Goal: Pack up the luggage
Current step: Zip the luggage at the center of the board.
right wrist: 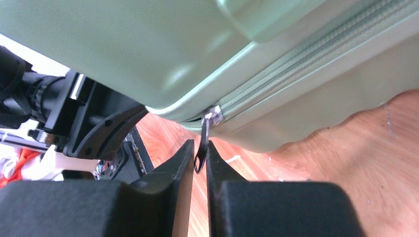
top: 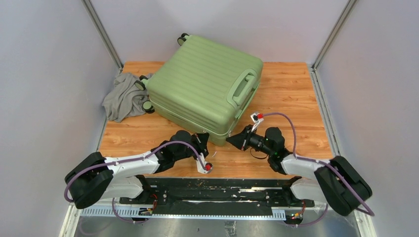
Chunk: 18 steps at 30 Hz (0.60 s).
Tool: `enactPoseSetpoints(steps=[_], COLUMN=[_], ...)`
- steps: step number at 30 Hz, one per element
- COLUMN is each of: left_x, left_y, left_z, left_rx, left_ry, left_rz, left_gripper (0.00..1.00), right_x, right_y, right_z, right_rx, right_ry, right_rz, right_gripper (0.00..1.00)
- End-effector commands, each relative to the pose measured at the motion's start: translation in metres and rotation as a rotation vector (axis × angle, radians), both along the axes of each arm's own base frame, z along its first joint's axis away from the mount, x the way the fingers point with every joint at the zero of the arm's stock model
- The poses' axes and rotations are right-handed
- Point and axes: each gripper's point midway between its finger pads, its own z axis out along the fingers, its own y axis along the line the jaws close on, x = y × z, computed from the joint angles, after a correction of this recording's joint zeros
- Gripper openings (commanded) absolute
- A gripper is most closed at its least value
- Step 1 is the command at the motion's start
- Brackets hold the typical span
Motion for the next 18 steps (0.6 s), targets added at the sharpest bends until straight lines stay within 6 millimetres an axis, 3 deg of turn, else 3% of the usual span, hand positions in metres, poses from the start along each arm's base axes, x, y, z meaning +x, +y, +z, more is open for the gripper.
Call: enactPoseSetpoints(steps=[1, 3, 6, 7, 10, 16, 18], left_x=[0.011, 0.009, 0.005, 0.004, 0.005, 0.005, 0.005], left_y=[-0.01, -0.006, -0.002, -0.001, 0.0, 0.002, 0.003], left_z=[0.044, 0.045, 0.046, 0.047, 0.051, 0.058, 0.059], left_rx=[-0.098, -0.101, -0.113, -0.119, -0.132, -0.152, -0.16], left_ry=[-0.11, -0.119, -0.121, -0.121, -0.123, -0.125, -0.123], left_rz=[-0.007, -0.005, -0.006, -0.004, 0.006, 0.021, 0.026], left_gripper=[0.0, 0.0, 0.0, 0.0, 0.0, 0.0, 0.0], right_x=[-0.005, 0.005, 0.009, 0.009, 0.008, 0.007, 0.008], right_y=[-0.022, -0.042, -0.06, -0.062, -0.065, -0.052, -0.047], right_z=[-0.011, -0.016, -0.008, -0.004, 0.0, 0.006, 0.009], right_rx=[-0.108, -0.222, -0.335, -0.35, -0.389, -0.505, -0.56], right_ry=[0.052, 0.036, -0.044, -0.071, -0.115, -0.234, -0.295], right_rz=[-0.047, -0.142, -0.19, -0.187, -0.171, -0.127, -0.133], right_gripper=[0.3, 0.45, 0.61, 0.75, 0.86, 0.88, 0.84])
